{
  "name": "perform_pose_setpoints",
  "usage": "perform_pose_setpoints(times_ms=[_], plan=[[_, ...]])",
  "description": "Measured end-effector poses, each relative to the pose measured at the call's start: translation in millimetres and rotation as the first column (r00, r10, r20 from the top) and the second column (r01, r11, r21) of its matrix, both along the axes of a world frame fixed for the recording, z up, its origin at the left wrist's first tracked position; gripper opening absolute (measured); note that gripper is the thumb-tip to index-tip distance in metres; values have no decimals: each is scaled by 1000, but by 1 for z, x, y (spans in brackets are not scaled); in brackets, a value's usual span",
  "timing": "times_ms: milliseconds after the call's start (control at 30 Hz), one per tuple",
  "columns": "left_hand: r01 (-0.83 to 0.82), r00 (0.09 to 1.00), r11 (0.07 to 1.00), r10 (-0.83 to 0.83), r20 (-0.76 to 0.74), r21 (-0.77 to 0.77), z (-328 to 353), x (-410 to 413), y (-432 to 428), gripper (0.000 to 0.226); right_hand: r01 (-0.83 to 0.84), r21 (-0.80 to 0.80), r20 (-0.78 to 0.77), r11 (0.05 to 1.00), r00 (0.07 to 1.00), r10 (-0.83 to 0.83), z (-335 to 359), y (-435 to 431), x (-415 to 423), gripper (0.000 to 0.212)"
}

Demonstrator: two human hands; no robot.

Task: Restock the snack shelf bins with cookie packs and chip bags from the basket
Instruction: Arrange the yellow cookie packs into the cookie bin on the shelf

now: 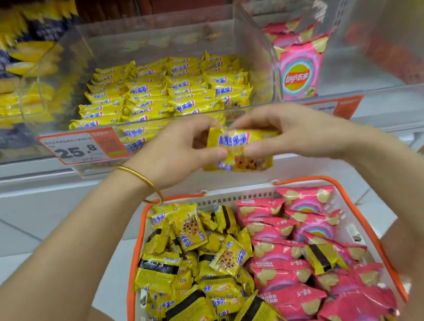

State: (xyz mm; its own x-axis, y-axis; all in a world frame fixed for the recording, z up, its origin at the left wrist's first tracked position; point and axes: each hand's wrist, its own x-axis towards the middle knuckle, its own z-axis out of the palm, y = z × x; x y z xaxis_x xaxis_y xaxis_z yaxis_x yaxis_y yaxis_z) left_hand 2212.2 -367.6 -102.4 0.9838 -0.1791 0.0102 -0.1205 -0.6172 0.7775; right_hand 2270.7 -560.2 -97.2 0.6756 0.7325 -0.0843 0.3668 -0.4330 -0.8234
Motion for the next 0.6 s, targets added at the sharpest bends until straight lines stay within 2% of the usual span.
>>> perform_pose_setpoints(times_ms=[100,167,233,267,300,367,467,533,600], plan=[[-79,968,977,123,220,-198,11,9,2,27,53,-66,218,996,975,-38,44,14,9,24],[-193,862,954,277,424,-230,16,16,6,36,171,28,275,985,946,-172,65,24,21,25],[-312,740,946,297,604,-83,16,23,12,37,315,35,398,948,866,-303,76,39,36,28],[-360,718,932,247,650,43,13,26,15,37,373,-44,508,927,807,-301,79,48,42,29],[-389,731,906,191,656,169,10,29,17,37,422,-152,598,894,759,-256,80,57,46,28],[-371,810,857,109,577,358,1,34,17,45,457,-390,662,799,743,-102,80,73,52,18],[-337,866,769,26,500,543,-7,36,10,53,439,-665,613,604,783,107,72,94,61,27],[-341,875,719,8,483,605,-8,37,8,49,382,-785,547,488,797,256,64,103,66,21],[-328,888,703,2,460,631,-8,37,8,49,322,-846,480,425,808,343,55,105,73,19]])
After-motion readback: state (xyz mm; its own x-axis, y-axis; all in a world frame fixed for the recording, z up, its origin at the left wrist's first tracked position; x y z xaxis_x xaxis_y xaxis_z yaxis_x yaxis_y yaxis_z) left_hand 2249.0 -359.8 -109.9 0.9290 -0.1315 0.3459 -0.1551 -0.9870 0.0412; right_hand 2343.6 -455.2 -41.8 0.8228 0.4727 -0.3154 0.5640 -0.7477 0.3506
